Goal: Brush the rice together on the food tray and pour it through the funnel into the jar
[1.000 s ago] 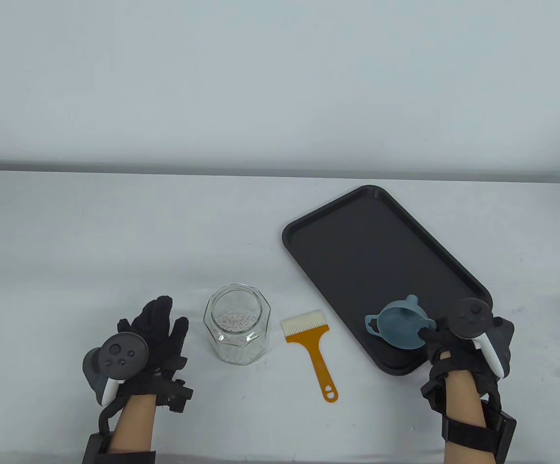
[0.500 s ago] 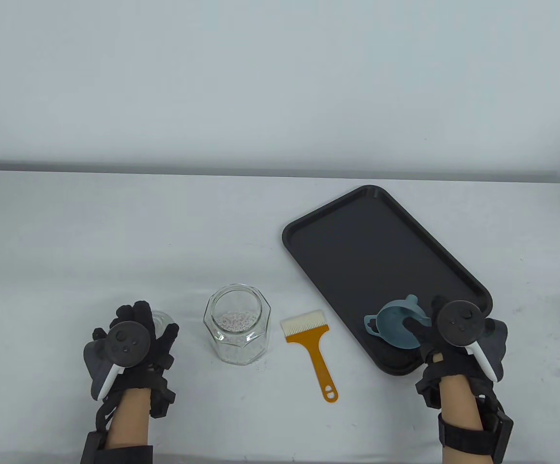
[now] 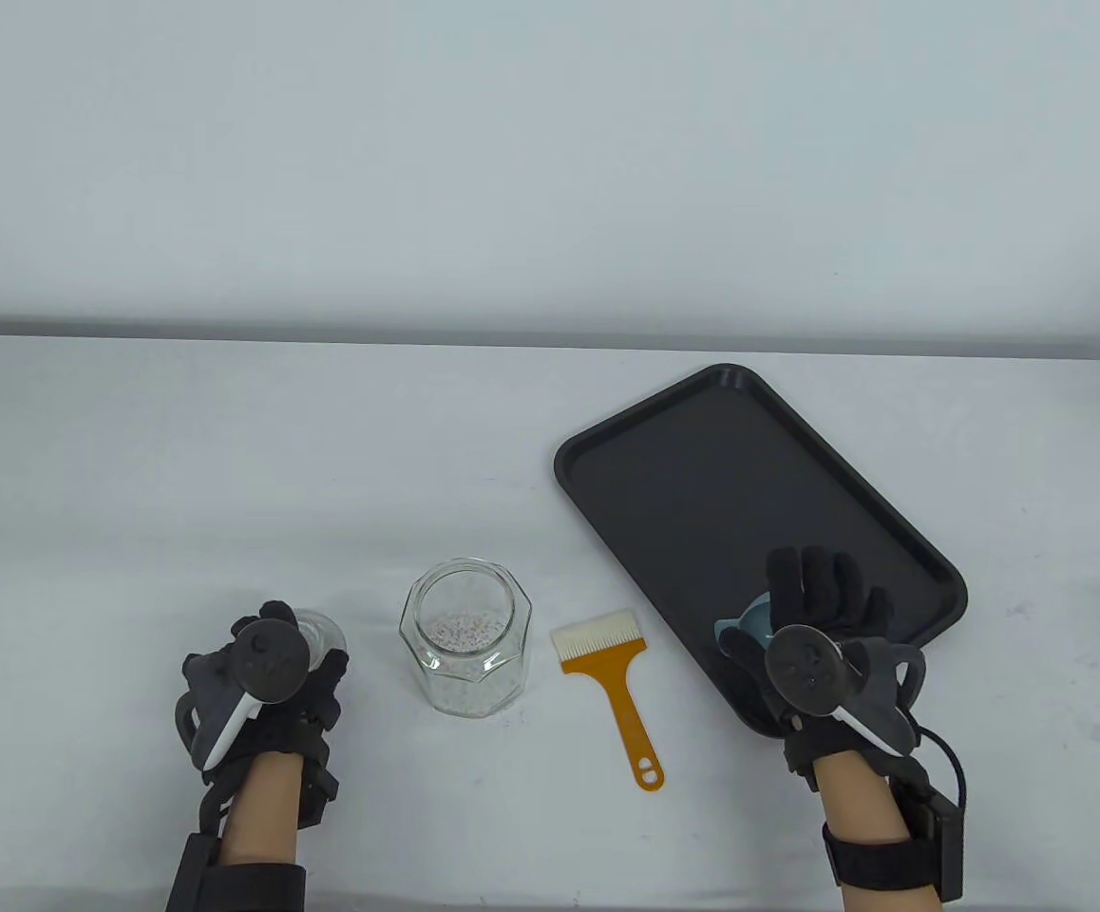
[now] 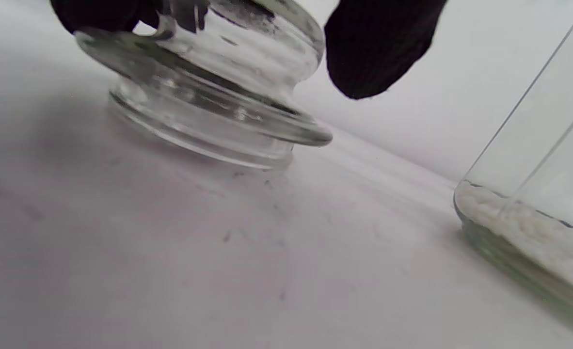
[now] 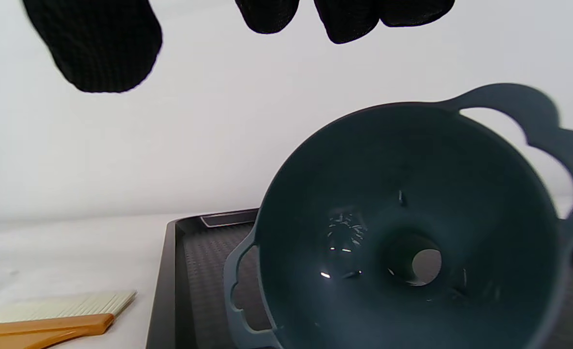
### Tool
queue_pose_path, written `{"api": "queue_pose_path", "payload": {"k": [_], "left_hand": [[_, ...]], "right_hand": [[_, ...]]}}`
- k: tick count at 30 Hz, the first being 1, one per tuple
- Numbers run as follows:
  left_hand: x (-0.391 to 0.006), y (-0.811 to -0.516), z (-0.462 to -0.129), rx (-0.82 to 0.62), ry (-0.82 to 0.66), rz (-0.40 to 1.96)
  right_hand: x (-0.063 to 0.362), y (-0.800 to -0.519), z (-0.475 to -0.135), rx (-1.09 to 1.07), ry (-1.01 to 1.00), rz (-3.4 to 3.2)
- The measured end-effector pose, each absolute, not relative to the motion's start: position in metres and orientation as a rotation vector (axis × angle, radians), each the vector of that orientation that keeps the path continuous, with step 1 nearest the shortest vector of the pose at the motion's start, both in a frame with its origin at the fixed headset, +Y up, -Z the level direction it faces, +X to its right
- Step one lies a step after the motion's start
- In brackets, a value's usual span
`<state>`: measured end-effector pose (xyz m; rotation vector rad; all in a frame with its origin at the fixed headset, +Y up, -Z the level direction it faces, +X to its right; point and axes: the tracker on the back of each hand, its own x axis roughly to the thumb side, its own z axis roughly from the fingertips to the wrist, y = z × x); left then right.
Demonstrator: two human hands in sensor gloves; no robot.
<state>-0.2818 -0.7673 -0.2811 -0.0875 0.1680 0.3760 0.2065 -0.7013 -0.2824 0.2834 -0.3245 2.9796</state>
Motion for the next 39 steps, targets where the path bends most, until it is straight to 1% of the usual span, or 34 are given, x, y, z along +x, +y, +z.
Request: {"api": "queue_pose_path", "payload": {"k": [3,6,12,16,20,23,25,27,28,30,32,36,39], "left_hand": [[-0.283,-0.767,-0.282,-0.076,0.173,0.364],[-0.284,-0.768,-0.284,-0.096,0.179,0.375],[-0.282,-0.770,-0.288,-0.128,0.177,0.311],[-0.283,-0.768,-0.290,-0.086,0.152,0.261],[-0.289,-0.766,-0.288,-0.062,0.153,0.378],[-0.293,-0.755,-0.285,0.036,0.153,0.432],[-0.293,-0.743,-0.281,0.129,0.152,0.474],[-0.291,-0.724,-0.273,0.272,0.137,0.571],[-0.289,-0.718,-0.270,0.317,0.124,0.607],[-0.278,-0.698,-0.260,0.449,0.047,0.668],[-0.265,-0.684,-0.252,0.516,-0.029,0.658],[-0.234,-0.661,-0.242,0.561,-0.165,0.607],[-0.212,-0.653,-0.242,0.554,-0.241,0.583]], "right_hand": [[0.201,-0.702,-0.281,0.308,-0.325,3.002],[0.199,-0.701,-0.281,0.315,-0.325,3.009],[0.199,-0.702,-0.282,0.301,-0.304,3.016],[0.198,-0.701,-0.281,0.305,-0.297,3.021],[0.198,-0.698,-0.281,0.308,-0.313,3.012],[0.198,-0.696,-0.280,0.301,-0.329,3.014],[0.198,-0.694,-0.279,0.298,-0.346,3.015],[0.197,-0.692,-0.279,0.298,-0.364,3.014],[0.197,-0.691,-0.279,0.300,-0.365,3.014],[0.194,-0.690,-0.280,0.310,-0.367,3.027],[0.192,-0.690,-0.280,0.317,-0.368,3.037],[0.191,-0.689,-0.279,0.325,-0.370,3.035],[0.193,-0.688,-0.278,0.316,-0.381,3.029]]}}
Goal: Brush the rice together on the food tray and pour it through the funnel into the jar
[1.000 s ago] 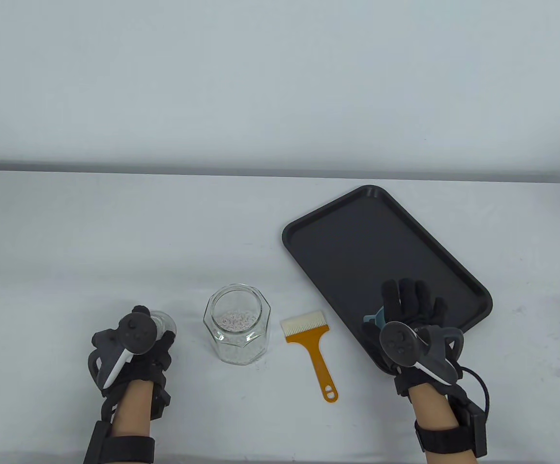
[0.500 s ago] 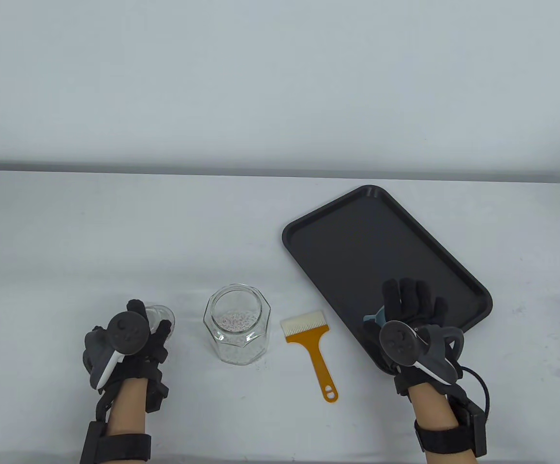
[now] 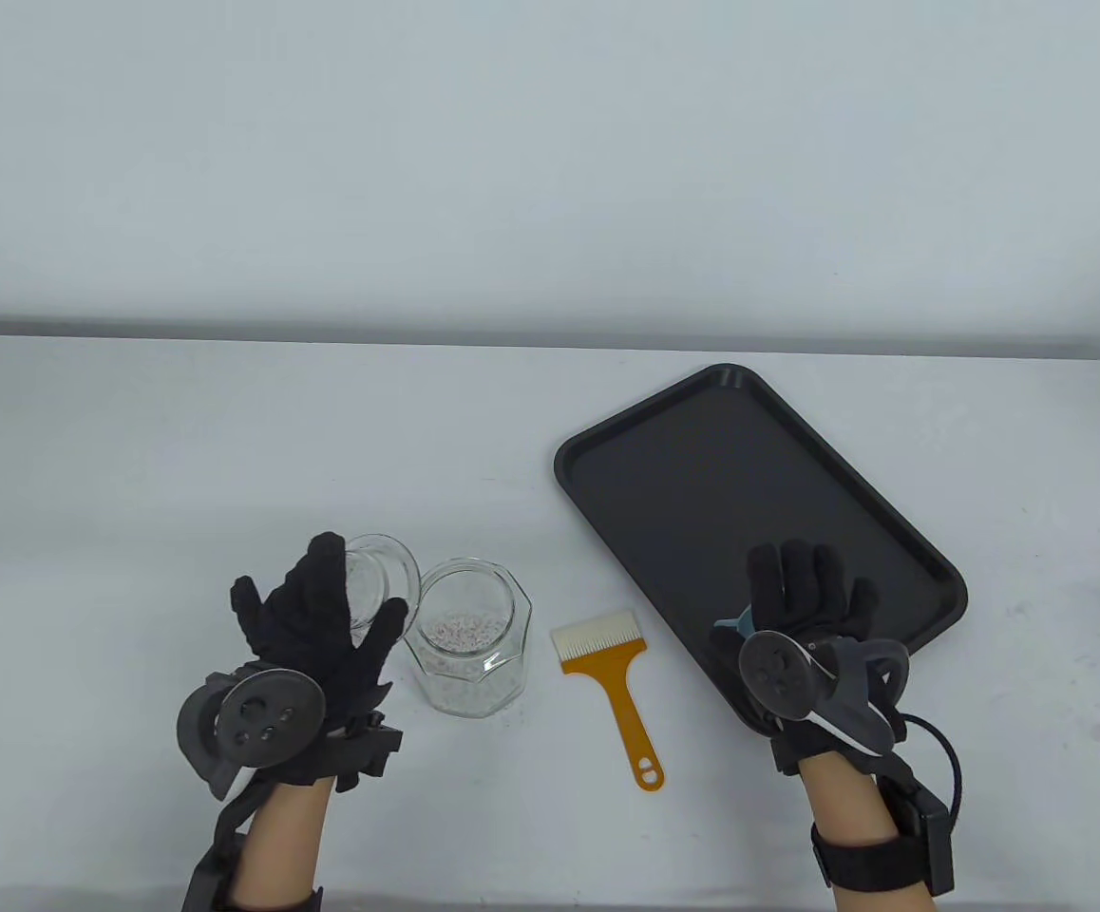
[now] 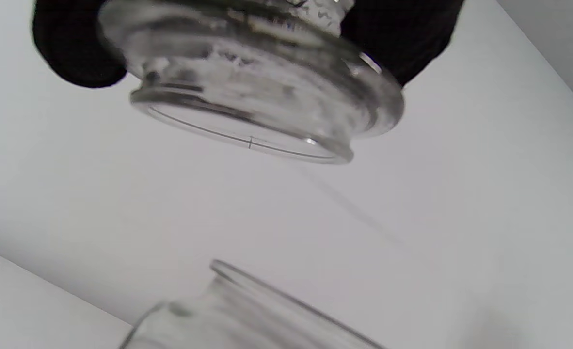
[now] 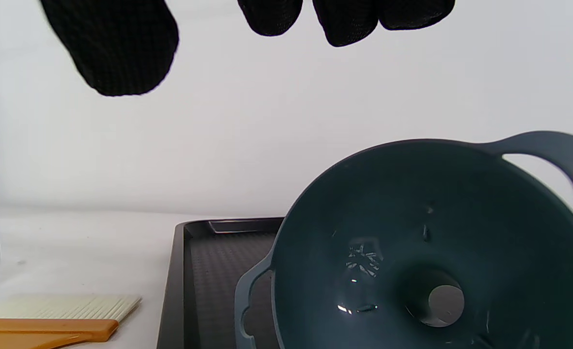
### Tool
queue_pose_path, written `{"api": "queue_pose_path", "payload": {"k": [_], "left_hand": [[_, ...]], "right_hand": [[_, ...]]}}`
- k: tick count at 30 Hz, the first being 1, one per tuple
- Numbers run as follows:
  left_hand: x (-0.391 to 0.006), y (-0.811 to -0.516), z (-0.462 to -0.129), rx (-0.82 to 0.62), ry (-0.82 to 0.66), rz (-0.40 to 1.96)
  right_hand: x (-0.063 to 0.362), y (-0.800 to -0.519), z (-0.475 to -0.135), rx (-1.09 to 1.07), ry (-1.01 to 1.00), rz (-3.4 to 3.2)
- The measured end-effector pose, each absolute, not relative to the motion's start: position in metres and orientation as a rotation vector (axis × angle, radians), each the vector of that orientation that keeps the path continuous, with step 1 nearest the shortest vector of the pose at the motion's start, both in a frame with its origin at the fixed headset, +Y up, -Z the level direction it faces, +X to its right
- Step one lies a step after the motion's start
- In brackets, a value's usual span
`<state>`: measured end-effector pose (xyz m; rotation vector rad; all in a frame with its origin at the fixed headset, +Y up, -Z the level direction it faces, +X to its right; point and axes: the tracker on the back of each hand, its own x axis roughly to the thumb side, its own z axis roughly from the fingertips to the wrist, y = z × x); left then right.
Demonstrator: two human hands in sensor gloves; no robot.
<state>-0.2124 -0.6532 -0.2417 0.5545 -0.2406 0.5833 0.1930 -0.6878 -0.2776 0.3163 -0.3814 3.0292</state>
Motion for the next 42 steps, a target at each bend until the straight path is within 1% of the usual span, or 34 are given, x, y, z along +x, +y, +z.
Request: {"api": "queue_pose_path", "payload": {"k": [5,13,25,33,38,42], "left_hand": [[-0.178,-0.649,-0.252,0.470,-0.323,0.492],[-0.155,-0.660,-0.263,0.400,-0.356,0.369],[-0.151,-0.670,-0.271,0.332,-0.349,0.345],[-0.150,-0.670,-0.271,0.328,-0.350,0.344],[-0.151,-0.670,-0.270,0.301,-0.349,0.374],[-0.154,-0.668,-0.268,0.314,-0.367,0.415]], "right_hand": [[0.196,-0.689,-0.277,0.305,-0.368,3.026],[0.193,-0.688,-0.278,0.329,-0.365,3.029],[0.194,-0.689,-0.278,0.316,-0.341,3.026],[0.194,-0.689,-0.278,0.319,-0.336,3.030],[0.193,-0.689,-0.277,0.332,-0.334,3.029],[0.192,-0.689,-0.277,0.340,-0.332,3.033]]}}
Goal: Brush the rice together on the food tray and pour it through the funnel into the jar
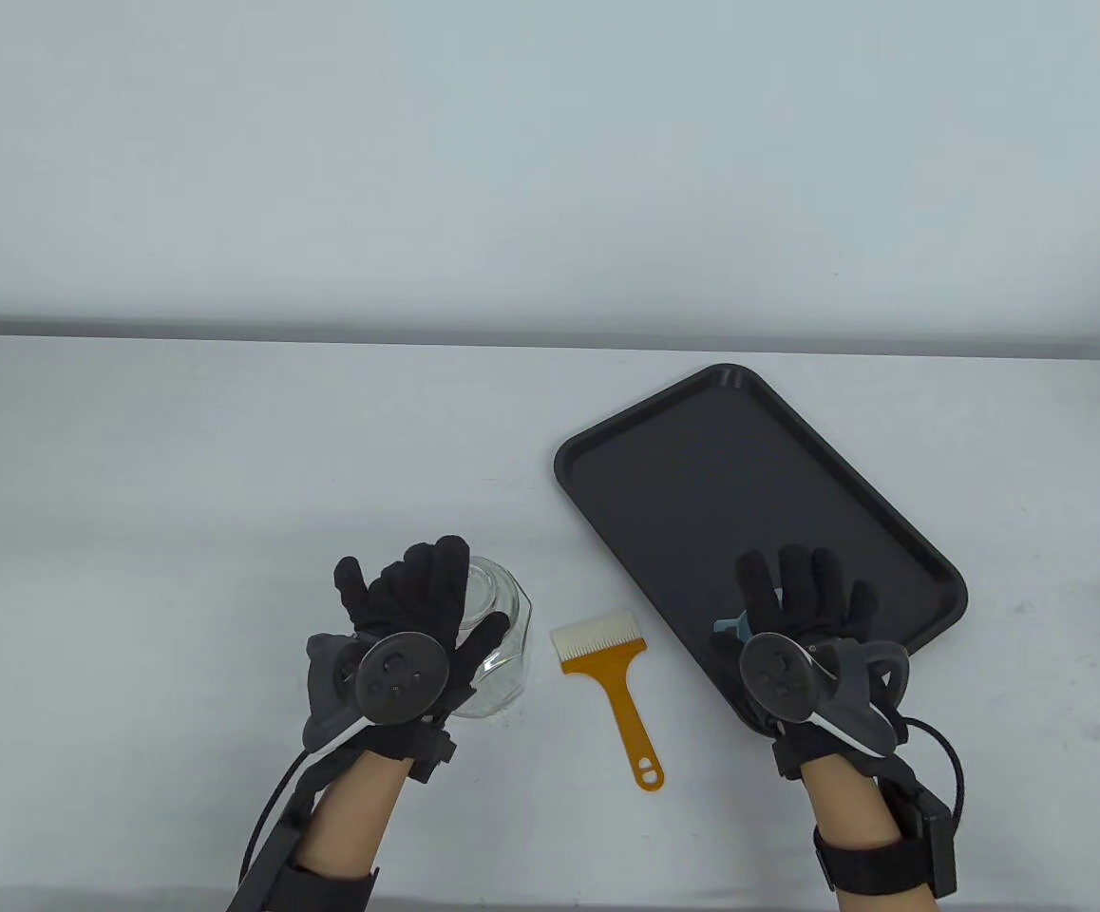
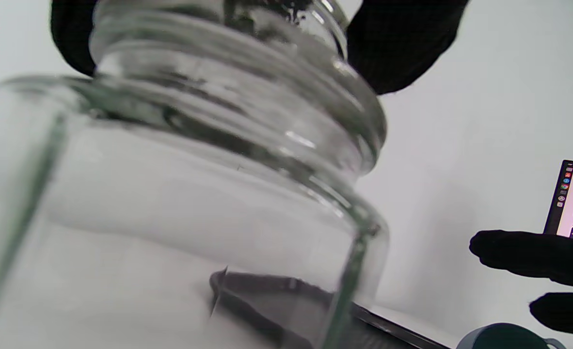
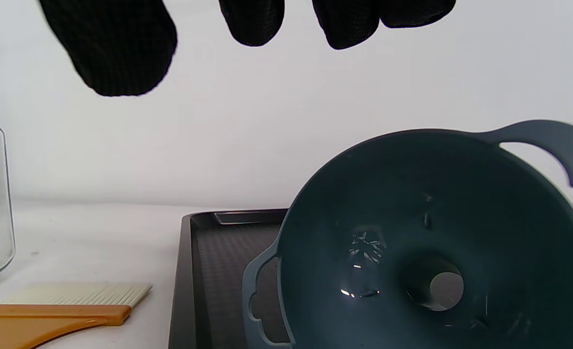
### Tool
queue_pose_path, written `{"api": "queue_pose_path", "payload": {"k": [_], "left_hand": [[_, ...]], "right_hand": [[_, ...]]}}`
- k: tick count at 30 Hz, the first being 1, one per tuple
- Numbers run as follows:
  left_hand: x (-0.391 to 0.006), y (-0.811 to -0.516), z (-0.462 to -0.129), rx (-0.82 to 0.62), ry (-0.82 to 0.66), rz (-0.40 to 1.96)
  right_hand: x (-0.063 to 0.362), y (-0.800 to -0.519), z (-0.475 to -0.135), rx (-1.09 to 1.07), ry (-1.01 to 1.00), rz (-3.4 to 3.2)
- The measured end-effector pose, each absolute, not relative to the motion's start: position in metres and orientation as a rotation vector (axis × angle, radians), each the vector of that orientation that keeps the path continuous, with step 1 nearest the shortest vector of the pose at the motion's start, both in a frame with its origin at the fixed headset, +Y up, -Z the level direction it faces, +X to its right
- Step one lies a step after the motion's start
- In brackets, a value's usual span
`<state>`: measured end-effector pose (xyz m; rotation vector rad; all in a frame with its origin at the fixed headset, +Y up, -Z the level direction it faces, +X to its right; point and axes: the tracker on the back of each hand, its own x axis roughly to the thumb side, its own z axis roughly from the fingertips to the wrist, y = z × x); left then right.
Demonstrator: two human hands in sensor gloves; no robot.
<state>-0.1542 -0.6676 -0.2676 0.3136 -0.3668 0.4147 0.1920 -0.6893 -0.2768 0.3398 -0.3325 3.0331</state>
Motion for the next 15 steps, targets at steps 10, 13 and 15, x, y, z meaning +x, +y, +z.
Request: {"api": "queue_pose_path", "payload": {"k": [10,13,15], "left_hand": [[-0.160,-0.663,-0.243,0.384,-0.404,0.232],[-0.157,-0.666,-0.235,0.325,-0.399,0.206],[-0.154,-0.667,-0.230,0.343,-0.423,0.188]], "right_hand": [[0.182,-0.683,-0.267,0.402,-0.401,3.033],[0.176,-0.682,-0.263,0.453,-0.386,3.018],[0.171,-0.681,-0.260,0.486,-0.405,3.019]]}}
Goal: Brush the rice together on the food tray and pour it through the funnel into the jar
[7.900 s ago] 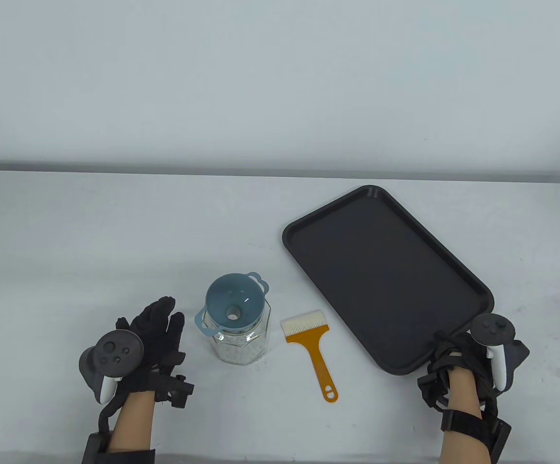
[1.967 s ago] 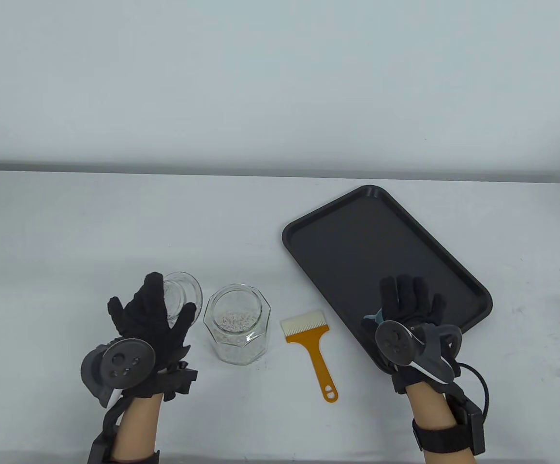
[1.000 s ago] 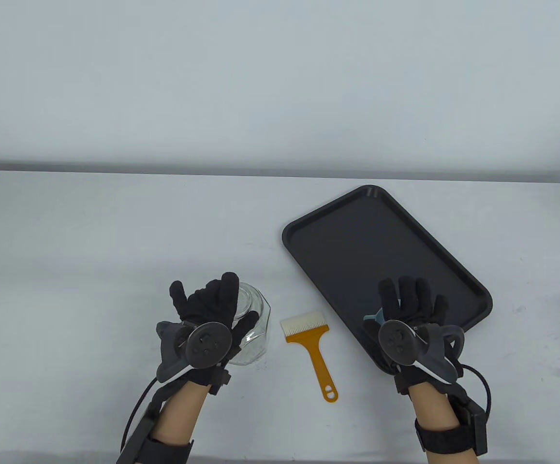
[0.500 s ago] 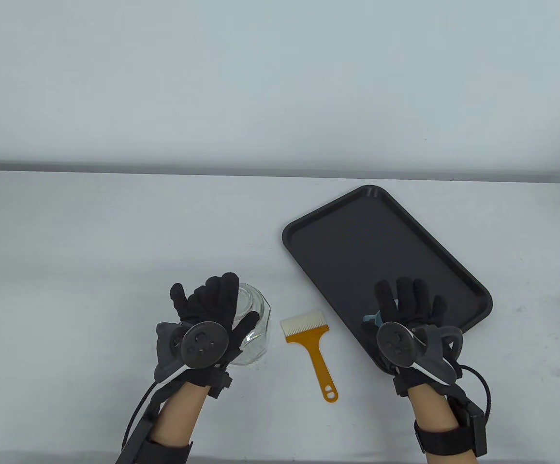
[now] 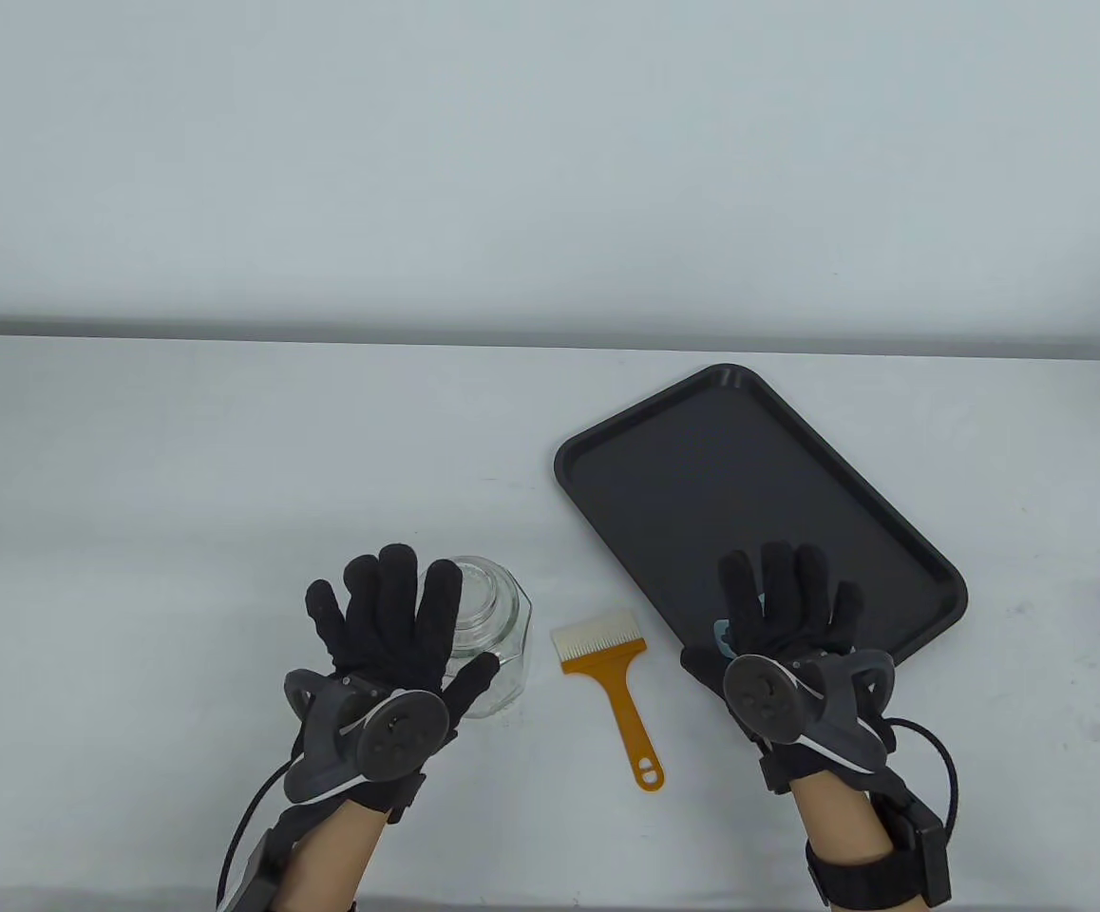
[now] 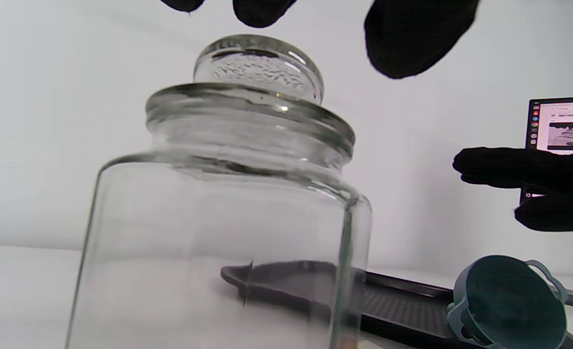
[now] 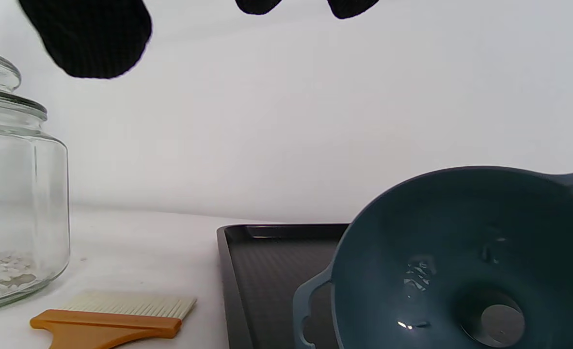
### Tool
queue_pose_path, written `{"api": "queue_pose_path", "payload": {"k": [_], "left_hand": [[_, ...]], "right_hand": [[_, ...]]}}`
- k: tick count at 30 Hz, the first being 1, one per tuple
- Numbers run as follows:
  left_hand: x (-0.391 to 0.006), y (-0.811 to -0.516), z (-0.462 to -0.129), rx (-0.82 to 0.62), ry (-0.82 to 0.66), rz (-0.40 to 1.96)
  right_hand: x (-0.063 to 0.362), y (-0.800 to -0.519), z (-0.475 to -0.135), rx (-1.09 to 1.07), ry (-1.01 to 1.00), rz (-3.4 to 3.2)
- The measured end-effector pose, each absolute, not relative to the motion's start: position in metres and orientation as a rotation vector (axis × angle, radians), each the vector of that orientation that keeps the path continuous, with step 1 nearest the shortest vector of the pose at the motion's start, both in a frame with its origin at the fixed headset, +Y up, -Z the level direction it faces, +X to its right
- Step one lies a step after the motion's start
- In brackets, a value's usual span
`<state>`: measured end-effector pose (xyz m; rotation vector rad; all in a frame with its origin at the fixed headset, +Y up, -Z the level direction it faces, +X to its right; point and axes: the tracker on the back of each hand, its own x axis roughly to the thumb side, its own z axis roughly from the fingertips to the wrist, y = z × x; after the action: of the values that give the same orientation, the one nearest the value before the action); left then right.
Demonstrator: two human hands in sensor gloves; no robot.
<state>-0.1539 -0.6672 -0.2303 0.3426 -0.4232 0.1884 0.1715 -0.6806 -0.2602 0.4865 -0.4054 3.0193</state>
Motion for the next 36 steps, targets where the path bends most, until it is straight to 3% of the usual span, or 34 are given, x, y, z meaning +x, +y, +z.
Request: {"api": "queue_pose_path", "payload": {"k": [9,36], "left_hand": [[-0.146,-0.672,-0.218,0.373,-0.467,0.133],[-0.142,-0.673,-0.217,0.375,-0.488,0.149]], "right_hand": [[0.154,-0.677,-0.251,0.603,-0.448,3.032],[0.153,-0.677,-0.250,0.607,-0.410,3.041]]}}
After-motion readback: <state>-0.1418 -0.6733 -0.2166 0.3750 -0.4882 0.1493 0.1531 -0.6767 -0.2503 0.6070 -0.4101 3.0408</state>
